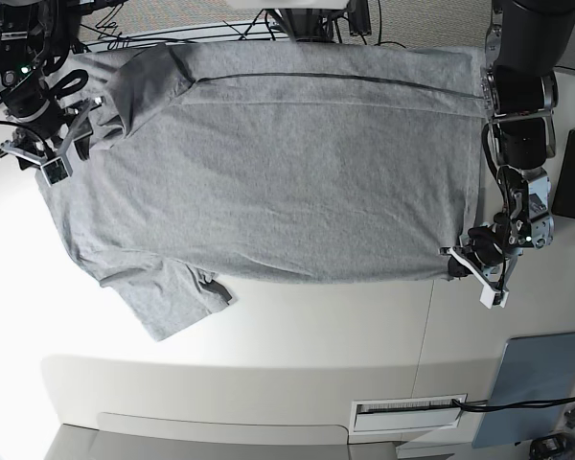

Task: Fold the T-shirt properly
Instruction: 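Move the right gripper to the other hem corner and grasp it, then lift the hem with both grippers and fold it over toward the collar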

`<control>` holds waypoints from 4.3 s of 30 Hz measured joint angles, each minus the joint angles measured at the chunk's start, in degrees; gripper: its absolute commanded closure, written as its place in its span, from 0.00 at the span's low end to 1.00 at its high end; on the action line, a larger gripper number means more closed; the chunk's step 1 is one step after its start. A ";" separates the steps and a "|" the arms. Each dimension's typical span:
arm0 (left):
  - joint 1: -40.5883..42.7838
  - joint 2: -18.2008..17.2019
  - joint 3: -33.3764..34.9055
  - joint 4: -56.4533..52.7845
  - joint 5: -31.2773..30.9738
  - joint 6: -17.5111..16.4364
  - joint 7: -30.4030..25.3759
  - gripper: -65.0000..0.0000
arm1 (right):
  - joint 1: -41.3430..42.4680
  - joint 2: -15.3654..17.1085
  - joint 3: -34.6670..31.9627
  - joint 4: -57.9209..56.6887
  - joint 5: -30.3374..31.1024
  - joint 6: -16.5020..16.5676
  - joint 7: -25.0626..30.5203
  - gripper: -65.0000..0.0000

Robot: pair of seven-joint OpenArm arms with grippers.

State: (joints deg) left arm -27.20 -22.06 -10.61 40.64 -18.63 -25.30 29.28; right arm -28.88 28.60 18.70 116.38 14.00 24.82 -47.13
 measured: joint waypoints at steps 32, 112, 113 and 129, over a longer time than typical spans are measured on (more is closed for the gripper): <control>-0.15 0.17 0.00 0.22 0.15 -0.42 0.94 1.00 | 60.83 0.98 -27.93 -62.97 1.33 -0.33 0.26 0.51; 11.50 -0.66 0.11 17.90 -3.74 -1.51 1.14 1.00 | 69.85 -5.66 -30.12 -81.94 -14.08 0.94 18.08 0.53; 11.52 -0.66 0.11 17.90 -3.74 -1.51 1.14 1.00 | 70.01 -5.64 -30.12 -82.40 -14.67 0.90 18.10 0.53; 11.50 -0.66 0.11 17.90 -3.87 -1.53 1.16 1.00 | 69.90 -5.46 -30.08 -88.56 -17.05 -2.95 21.14 0.53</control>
State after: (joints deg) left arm -15.70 -22.72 -10.50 58.54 -22.50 -26.83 30.44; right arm 41.01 23.14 -11.38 27.81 -3.05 21.87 -26.00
